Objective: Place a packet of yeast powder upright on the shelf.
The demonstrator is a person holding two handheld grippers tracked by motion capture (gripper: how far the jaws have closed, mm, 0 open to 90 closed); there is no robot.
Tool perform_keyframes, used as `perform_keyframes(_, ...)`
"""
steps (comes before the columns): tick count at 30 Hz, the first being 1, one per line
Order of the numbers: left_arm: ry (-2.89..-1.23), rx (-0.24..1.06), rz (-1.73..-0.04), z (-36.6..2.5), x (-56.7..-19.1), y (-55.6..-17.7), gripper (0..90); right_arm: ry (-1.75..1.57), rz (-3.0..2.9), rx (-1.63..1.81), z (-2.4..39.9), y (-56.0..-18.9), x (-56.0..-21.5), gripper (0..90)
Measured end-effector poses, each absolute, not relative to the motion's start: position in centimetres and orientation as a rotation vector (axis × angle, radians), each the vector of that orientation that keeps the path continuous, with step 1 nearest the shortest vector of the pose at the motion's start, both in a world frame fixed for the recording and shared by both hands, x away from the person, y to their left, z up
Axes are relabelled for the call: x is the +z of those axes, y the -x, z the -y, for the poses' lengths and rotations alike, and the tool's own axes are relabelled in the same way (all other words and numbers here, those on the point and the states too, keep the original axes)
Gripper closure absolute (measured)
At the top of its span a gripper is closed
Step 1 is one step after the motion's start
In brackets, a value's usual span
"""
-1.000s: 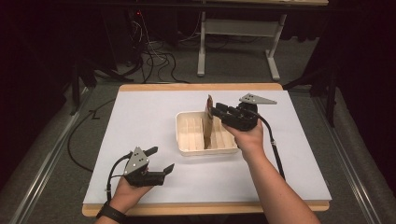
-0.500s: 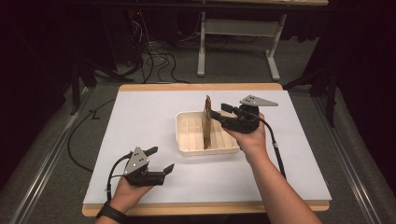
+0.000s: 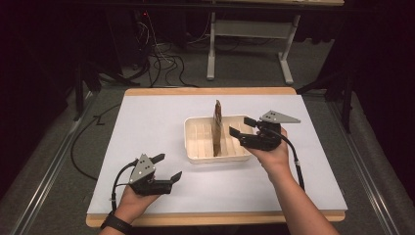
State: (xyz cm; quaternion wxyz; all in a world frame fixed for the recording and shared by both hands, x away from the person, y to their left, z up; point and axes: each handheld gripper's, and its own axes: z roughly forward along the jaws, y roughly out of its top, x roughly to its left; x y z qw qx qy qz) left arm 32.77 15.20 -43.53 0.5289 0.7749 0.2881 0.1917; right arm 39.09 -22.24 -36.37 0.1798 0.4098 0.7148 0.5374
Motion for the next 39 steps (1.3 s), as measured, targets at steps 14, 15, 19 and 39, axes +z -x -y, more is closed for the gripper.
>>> perform_keyframes(14,-1.858,0.457,-0.694,-15.1,-43.7,-32.9,15.6,-1.209,-1.959,1.366,28.8,-33.8,-39.4,23.7)
perform_keyframes(15,-1.859,0.456,-0.697,-15.1,-43.8,-32.9,15.6,-1.228,-1.945,1.328,30.1,-32.7,-40.3,22.8)
perform_keyframes(19,-1.867,0.451,-0.700,-15.0,-44.0,-32.9,15.5,-1.270,-1.899,1.254,32.9,-30.0,-43.3,24.2)
perform_keyframes(39,-1.888,0.450,-0.712,-14.2,-44.4,-33.1,15.3,-1.386,-1.881,1.277,34.9,-30.2,-45.3,22.0)
